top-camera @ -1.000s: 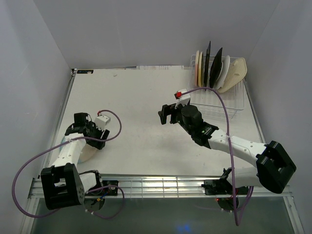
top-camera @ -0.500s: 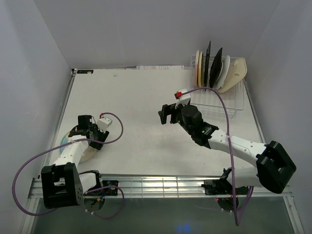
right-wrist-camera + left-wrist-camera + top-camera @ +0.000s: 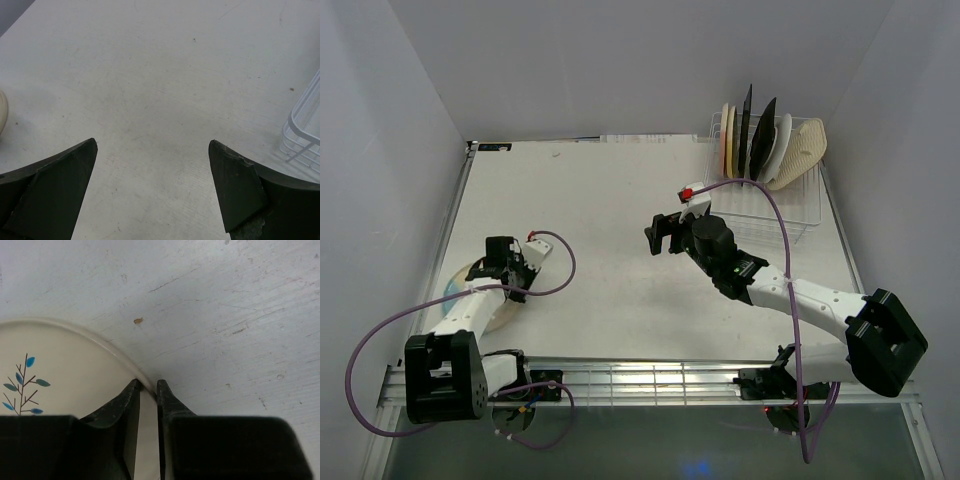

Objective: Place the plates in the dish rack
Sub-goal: Move the plate to the center of the board.

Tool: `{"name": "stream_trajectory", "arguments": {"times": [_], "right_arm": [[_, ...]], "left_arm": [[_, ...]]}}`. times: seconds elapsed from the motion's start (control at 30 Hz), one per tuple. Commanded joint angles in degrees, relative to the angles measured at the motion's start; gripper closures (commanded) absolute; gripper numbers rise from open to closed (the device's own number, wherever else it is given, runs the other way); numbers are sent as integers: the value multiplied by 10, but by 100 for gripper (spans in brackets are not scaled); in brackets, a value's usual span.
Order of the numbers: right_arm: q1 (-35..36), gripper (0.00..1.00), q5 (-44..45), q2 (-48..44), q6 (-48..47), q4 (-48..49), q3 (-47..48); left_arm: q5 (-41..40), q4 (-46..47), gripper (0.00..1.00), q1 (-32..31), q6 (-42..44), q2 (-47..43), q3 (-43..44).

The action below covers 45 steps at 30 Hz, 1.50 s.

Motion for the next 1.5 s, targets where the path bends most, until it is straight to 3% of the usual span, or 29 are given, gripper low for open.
{"name": "stream_trajectory", "arguments": {"times": [0.0, 0.13, 0.57, 1.07, 1.2, 1.47], "right_arm": [[1, 2, 13, -15, -8, 22, 11], [1, 2, 13, -14, -8, 22, 11], [1, 2, 25, -21, -13, 22, 9], [-5, 2, 80, -42, -31, 7, 10], [-17, 2, 94, -72, -32, 6, -3], [-38, 2, 150, -139, -25, -31, -10]], "left_arm": [[-16, 12, 76, 1, 0, 4, -14], [-12, 9, 100, -2, 2, 8, -13], [56, -43, 100, -27, 4, 31, 37], [77, -62, 100, -191, -96, 156, 160], [88, -61, 100, -249, -129, 203, 224], [130, -57, 100, -299, -173, 314, 346]]}}
